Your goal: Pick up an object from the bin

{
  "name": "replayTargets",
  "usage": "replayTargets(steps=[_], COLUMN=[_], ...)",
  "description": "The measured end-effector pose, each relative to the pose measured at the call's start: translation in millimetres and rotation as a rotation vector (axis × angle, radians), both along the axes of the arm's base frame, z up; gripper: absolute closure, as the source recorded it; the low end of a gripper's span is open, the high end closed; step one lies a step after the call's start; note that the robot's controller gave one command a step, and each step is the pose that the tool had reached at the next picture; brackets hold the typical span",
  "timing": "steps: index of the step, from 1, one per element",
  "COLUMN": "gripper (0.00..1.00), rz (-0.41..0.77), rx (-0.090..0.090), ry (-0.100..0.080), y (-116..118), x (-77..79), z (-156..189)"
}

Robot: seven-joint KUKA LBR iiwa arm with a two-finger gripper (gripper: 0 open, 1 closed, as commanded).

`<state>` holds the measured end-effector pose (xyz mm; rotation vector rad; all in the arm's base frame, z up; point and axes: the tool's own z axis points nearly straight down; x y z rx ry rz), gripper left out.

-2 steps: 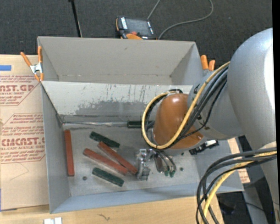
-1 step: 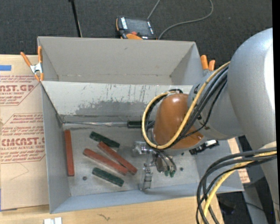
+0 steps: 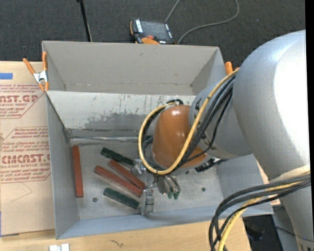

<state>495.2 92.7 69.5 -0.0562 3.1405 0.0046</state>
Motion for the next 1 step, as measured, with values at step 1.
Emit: replayTargets(steps=[1], gripper=[0.00], rz=[-0.160], rx=[-0.002], ry=[0.001], y=[36.6], x=[-3.3], z=[0.0])
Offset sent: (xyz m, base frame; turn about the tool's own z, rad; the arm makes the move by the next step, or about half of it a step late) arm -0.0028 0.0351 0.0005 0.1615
